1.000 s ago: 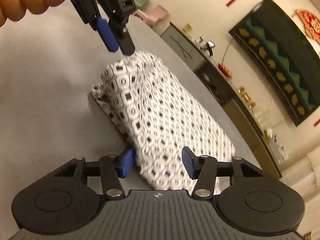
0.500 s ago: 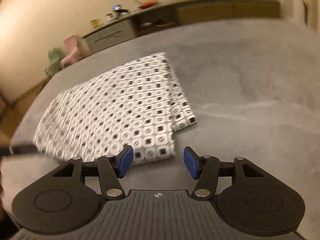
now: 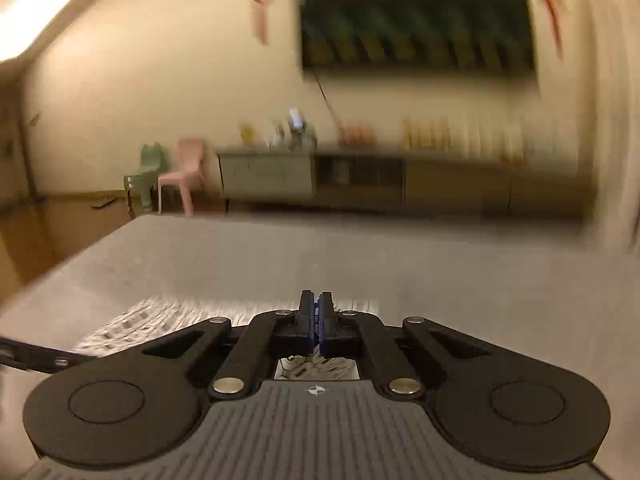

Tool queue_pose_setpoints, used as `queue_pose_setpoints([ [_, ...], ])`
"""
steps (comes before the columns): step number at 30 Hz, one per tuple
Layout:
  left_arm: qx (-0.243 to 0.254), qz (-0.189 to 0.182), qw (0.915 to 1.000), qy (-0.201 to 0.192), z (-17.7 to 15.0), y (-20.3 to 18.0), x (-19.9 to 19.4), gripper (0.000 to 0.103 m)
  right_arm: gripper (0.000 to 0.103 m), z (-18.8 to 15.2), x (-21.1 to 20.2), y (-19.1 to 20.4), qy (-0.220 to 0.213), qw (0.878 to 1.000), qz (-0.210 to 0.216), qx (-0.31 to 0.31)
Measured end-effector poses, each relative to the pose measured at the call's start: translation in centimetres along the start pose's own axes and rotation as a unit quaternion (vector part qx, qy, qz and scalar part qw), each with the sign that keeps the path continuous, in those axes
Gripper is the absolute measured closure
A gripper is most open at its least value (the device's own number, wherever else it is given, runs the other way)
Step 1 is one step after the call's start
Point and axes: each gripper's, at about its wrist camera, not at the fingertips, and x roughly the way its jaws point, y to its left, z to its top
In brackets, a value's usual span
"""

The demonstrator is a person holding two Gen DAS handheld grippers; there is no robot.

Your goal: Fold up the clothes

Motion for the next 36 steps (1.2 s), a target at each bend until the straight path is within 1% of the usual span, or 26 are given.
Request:
queue_pose_setpoints([
  [2, 0.016, 0.044, 0.9983, 0.036, -0.8, 0.0, 2.0, 0.096, 0.103, -1.3, 1.1, -1.5, 0.042, 0.999, -0.008, 0.032],
  [3, 0.026, 0.061, 0.9969, 0.042, -0.9, -0.2, 2.7, 0.096, 0.103, -2.7, 2.0, -2.1, 0.067, 0.997, -0.021, 0.035],
  [5, 0.040, 0.074, 0.9959, 0.034, -0.9, -0.8, 3.1, 0.096, 0.103, -5.6, 3.7, -3.3, 0.110, 0.992, -0.043, 0.050],
  [7, 0.045, 0.073, 0.9960, 0.025, -0.7, -1.1, 3.0, 0.096, 0.103, -7.5, 4.6, -4.4, 0.134, 0.987, -0.045, 0.078],
  [8, 0.040, 0.068, 0.9966, 0.024, -0.6, -1.1, 2.9, 0.096, 0.103, -7.9, 4.7, -4.7, 0.138, 0.985, -0.040, 0.095],
  [10, 0.028, 0.053, 0.9980, 0.018, -0.5, -0.9, 2.5, 0.096, 0.103, -7.5, 4.4, -5.2, 0.138, 0.981, -0.017, 0.138],
  [12, 0.015, 0.037, 0.9991, 0.011, -0.3, -0.6, 2.2, 0.096, 0.103, -6.8, 3.3, -6.1, 0.127, 0.974, 0.003, 0.190],
  [14, 0.001, 0.020, 0.9998, 0.003, -0.1, -0.4, 1.8, 0.096, 0.098, -6.7, 2.0, -7.3, 0.119, 0.960, 0.023, 0.252],
  [15, -0.004, 0.013, 0.9999, -0.001, 0.0, -0.3, 1.8, 0.096, 0.088, -7.1, 1.1, -8.0, 0.120, 0.949, 0.034, 0.288],
  [16, -0.009, 0.008, 0.9999, -0.006, 0.2, -0.4, 1.8, 0.096, 0.077, -7.7, 0.6, -8.3, 0.130, 0.937, 0.046, 0.321],
  [17, -0.013, 0.003, 0.9999, -0.011, 0.4, -0.5, 1.8, 0.096, 0.073, -8.4, 0.5, -8.4, 0.146, 0.926, 0.054, 0.345],
  [18, -0.017, -0.001, 0.9997, -0.017, 0.7, -0.6, 1.9, 0.096, 0.070, -8.9, 0.7, -8.1, 0.161, 0.919, 0.057, 0.356],
  [19, -0.019, -0.005, 0.9995, -0.025, 1.0, -0.8, 2.0, 0.096, 0.070, -9.2, 1.2, -7.9, 0.171, 0.915, 0.058, 0.360],
  [21, -0.018, -0.007, 0.9987, -0.047, 1.5, -1.0, 1.7, 0.096, 0.068, -9.4, 2.3, -7.4, 0.177, 0.913, 0.056, 0.363],
  [23, -0.017, -0.005, 0.9979, -0.062, 1.8, -1.0, 1.5, 0.096, 0.068, -8.9, 3.2, -6.7, 0.174, 0.916, 0.049, 0.359],
  [24, -0.016, 0.000, 0.9980, -0.062, 1.9, -1.0, 1.5, 0.096, 0.074, -8.4, 3.5, -6.3, 0.168, 0.920, 0.044, 0.352],
  [25, -0.015, 0.005, 0.9980, -0.062, 1.9, -1.0, 1.6, 0.096, 0.087, -7.8, 3.6, -5.7, 0.157, 0.927, 0.041, 0.337],
  [27, -0.013, 0.015, 0.9979, -0.062, 2.0, -0.9, 1.7, 0.096, 0.092, -6.6, 3.9, -4.5, 0.140, 0.940, 0.041, 0.307],
  [30, -0.009, 0.022, 0.9975, -0.067, 2.1, -1.1, 1.6, 0.096, 0.093, -5.8, 4.4, -3.6, 0.123, 0.952, 0.037, 0.279],
  [34, 0.002, 0.032, 0.9937, -0.108, 2.4, -1.6, 0.6, 0.096, 0.096, -5.4, 5.1, -3.1, 0.103, 0.958, 0.037, 0.267],
  [36, 0.003, 0.035, 0.9929, -0.114, 2.4, -1.5, 0.4, 0.096, 0.097, -5.0, 5.1, -3.0, 0.093, 0.961, 0.035, 0.257],
])
